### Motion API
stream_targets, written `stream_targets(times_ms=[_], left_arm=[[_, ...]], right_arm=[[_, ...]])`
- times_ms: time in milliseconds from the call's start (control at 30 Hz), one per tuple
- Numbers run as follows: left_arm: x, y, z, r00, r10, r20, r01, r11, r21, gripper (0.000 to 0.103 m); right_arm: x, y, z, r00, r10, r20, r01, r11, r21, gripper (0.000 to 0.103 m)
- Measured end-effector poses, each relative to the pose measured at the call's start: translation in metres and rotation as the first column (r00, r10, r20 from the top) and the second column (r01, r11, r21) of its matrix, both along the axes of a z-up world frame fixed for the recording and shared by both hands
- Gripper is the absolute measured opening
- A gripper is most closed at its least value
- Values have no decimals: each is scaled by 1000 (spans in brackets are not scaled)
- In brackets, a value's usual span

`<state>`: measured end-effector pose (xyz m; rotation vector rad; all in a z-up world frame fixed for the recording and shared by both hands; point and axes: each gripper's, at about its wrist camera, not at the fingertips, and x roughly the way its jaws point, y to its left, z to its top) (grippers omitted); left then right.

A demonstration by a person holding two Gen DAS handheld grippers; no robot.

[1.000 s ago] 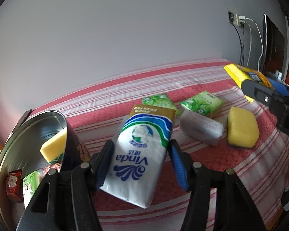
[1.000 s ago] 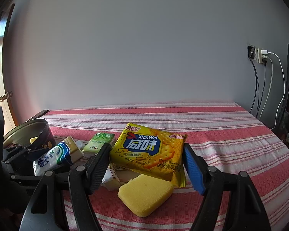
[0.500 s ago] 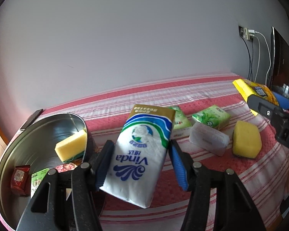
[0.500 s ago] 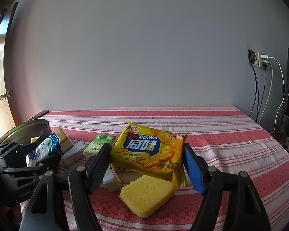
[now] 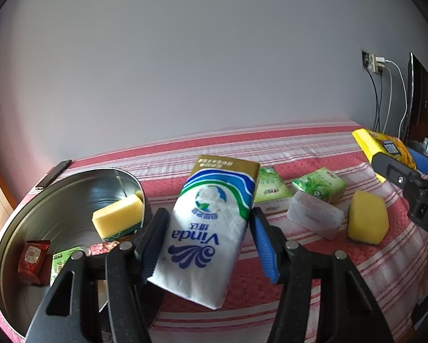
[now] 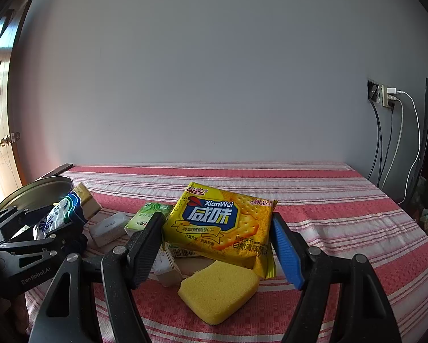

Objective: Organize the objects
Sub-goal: 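Grasp the Vinda tissue pack with the left tool and lift it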

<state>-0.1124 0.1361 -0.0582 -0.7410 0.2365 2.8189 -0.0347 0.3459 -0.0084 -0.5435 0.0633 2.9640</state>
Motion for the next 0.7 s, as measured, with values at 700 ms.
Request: stream_targets(times_ms=[700], left_arm=[[17, -12, 10, 993, 69, -96, -63, 996, 67, 58]], right_arm=[[7, -7, 3, 999, 5, -48, -3, 999, 39, 75]])
